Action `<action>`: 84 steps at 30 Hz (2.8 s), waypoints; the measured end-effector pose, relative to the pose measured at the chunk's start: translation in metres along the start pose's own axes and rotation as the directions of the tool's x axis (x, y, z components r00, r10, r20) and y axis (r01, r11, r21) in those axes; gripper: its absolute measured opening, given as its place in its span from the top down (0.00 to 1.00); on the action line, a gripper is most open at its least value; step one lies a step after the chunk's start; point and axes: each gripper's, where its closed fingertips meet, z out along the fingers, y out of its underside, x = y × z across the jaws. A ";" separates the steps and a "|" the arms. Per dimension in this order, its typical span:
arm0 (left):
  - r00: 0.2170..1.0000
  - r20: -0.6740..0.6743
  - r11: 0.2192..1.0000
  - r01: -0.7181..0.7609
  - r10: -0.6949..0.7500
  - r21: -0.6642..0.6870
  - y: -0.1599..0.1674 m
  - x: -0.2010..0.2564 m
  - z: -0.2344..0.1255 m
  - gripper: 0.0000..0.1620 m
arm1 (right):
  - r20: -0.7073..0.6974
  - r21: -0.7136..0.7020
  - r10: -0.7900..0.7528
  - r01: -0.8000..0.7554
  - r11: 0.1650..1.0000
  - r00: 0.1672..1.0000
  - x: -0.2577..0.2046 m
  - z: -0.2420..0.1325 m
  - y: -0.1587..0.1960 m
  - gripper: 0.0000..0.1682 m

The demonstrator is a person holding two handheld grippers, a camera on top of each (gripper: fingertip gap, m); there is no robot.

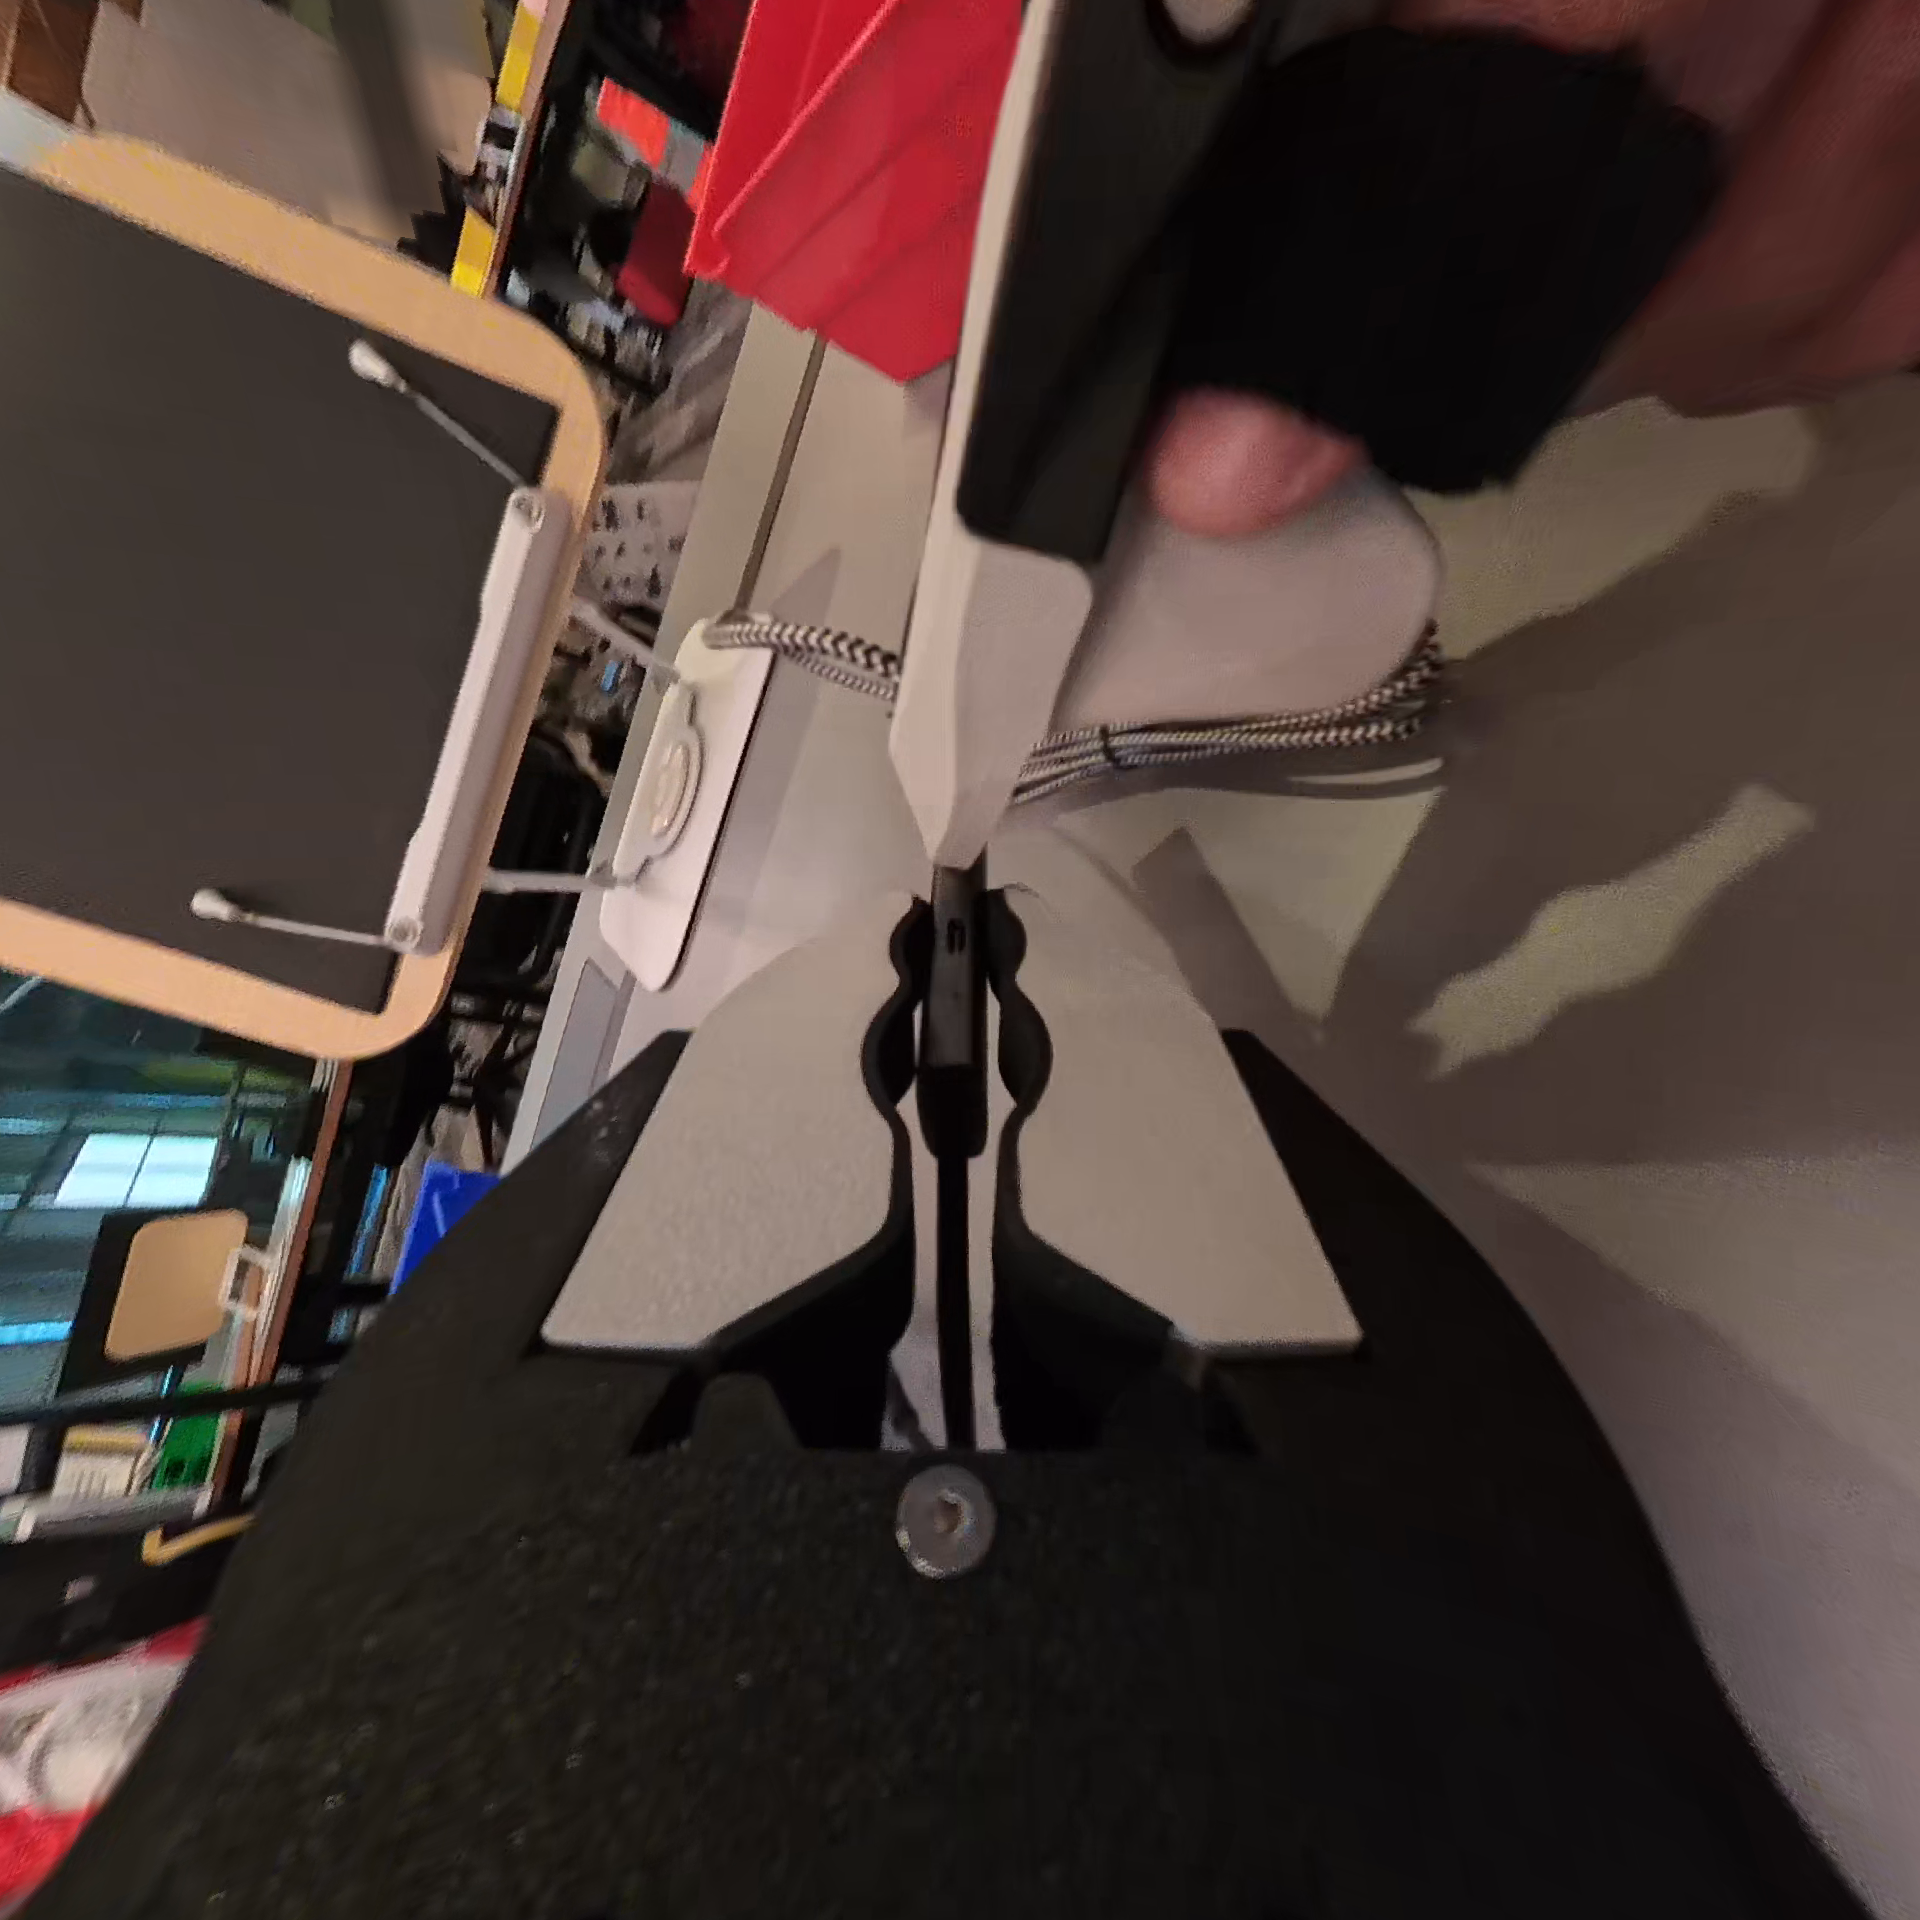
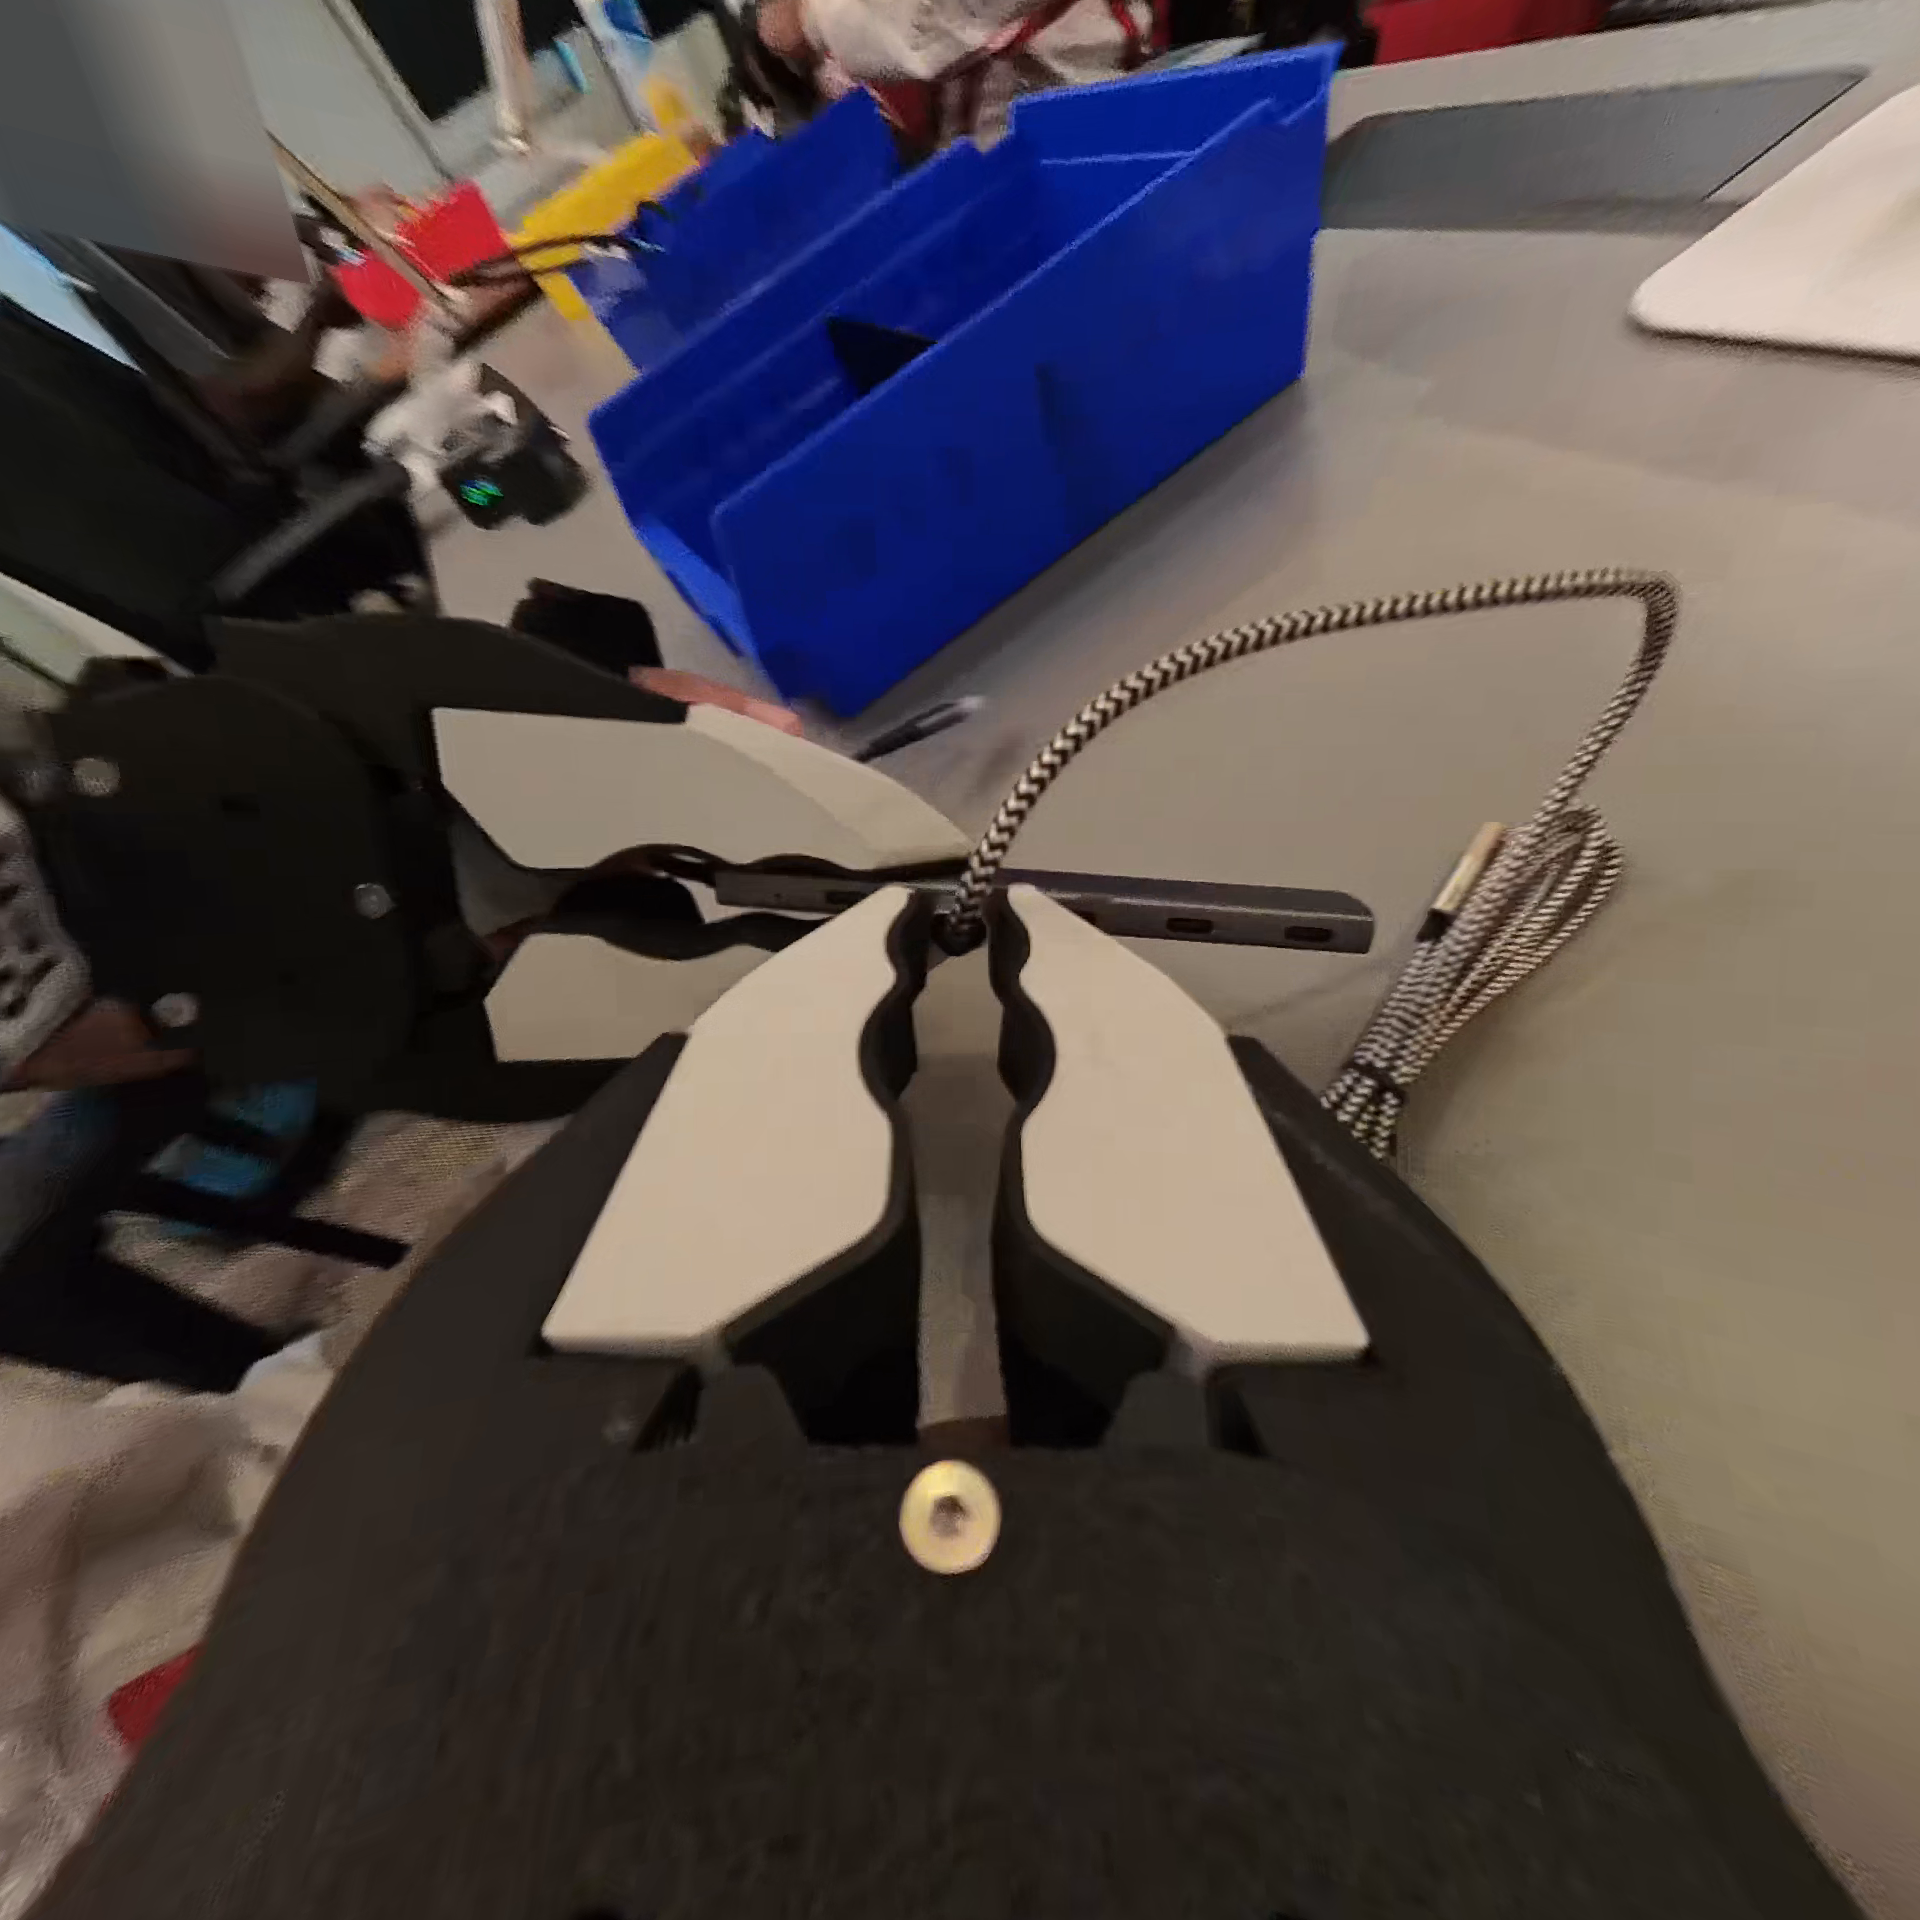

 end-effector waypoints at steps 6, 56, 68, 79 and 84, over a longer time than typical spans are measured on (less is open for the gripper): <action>0.997 -0.066 0.999 -0.048 0.047 -0.007 0.004 0.014 0.004 0.94 | 0.070 -0.021 -0.011 0.013 1.000 0.997 0.002 0.000 0.015 0.94; 0.979 0.137 0.989 -0.145 0.148 -0.035 -0.003 0.011 0.004 0.94 | -0.165 0.049 -0.072 0.081 0.995 0.984 0.006 -0.005 0.015 0.93; 0.988 0.105 0.993 -0.118 0.117 -0.001 -0.004 0.007 0.002 0.93 | -0.124 0.065 -0.025 0.033 0.997 0.992 0.001 -0.010 0.012 0.93; 0.992 0.071 0.995 -0.100 0.100 -0.007 -0.002 0.011 0.005 0.93 | -0.176 0.017 -0.106 0.110 0.994 0.979 0.003 -0.010 0.016 0.93; 0.992 0.076 0.992 -0.098 0.104 -0.078 0.000 0.015 0.007 0.94 | -0.199 0.009 -0.085 0.089 0.996 0.976 0.006 -0.006 0.018 0.94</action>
